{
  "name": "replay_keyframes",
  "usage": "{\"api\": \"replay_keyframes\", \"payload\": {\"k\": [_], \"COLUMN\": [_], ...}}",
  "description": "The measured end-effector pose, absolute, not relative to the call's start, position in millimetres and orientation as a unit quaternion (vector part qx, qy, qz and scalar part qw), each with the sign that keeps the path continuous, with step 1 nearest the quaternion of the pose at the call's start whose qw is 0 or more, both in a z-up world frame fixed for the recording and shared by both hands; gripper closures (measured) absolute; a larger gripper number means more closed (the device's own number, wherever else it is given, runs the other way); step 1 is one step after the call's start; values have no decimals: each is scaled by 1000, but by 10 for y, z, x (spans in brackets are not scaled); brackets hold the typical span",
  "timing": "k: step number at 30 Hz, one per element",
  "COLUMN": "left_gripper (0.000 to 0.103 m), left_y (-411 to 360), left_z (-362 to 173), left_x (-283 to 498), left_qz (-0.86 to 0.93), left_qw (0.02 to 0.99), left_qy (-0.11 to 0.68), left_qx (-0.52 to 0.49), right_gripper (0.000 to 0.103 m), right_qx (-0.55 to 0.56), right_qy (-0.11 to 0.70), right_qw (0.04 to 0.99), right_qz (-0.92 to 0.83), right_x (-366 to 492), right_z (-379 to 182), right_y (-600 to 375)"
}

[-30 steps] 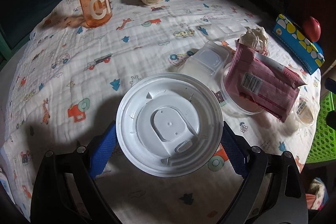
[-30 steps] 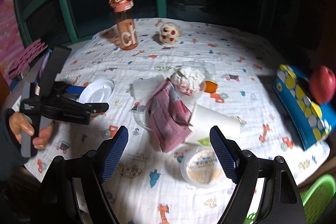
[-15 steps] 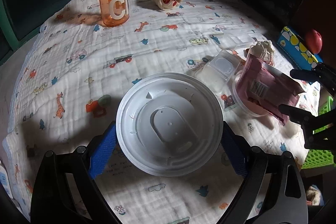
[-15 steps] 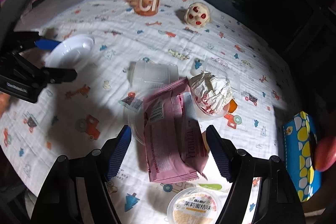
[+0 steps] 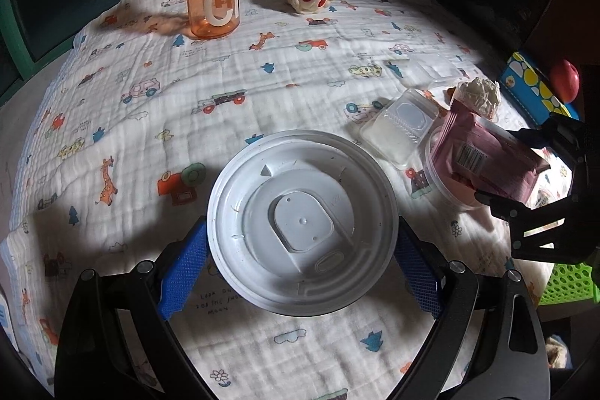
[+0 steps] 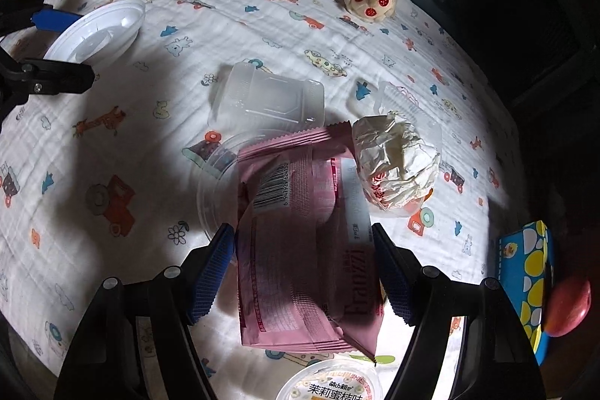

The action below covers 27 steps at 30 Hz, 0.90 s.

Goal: Collect trash
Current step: 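Grasp the pink snack wrapper with the right tool while the left tool holds the lid, then carry the pink wrapper and white lid to the green wastebasket and release both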

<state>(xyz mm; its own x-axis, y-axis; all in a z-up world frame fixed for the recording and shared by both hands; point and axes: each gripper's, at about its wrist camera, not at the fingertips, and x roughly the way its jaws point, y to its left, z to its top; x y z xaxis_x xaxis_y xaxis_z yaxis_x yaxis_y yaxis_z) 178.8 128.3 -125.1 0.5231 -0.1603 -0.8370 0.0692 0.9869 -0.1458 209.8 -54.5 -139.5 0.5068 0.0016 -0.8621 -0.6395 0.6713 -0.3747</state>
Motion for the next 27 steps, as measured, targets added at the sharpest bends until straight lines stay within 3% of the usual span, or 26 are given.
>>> {"api": "replay_keyframes", "payload": {"k": [7,12,15,27], "left_gripper": [12,12,12,12], "left_y": [1288,1289,1283,1223], "left_z": [-1273,-1270,-1252,-1095], "left_x": [1781,1769,1754,1657], "left_qz": [-65,-65,-65,-70], "left_qw": [870,870,870,877], "left_qy": [487,487,485,472], "left_qx": [-52,-53,-54,-52], "right_gripper": [34,48,52,54], "right_qx": [-356,-350,-337,-221], "right_qy": [453,448,446,429], "right_qw": [793,796,802,843], "right_qz": [199,207,210,237], "right_x": [2091,2056,2034,1781], "right_z": [-1423,-1394,-1346,-960], "right_y": [-529,-548,-567,-764]}}
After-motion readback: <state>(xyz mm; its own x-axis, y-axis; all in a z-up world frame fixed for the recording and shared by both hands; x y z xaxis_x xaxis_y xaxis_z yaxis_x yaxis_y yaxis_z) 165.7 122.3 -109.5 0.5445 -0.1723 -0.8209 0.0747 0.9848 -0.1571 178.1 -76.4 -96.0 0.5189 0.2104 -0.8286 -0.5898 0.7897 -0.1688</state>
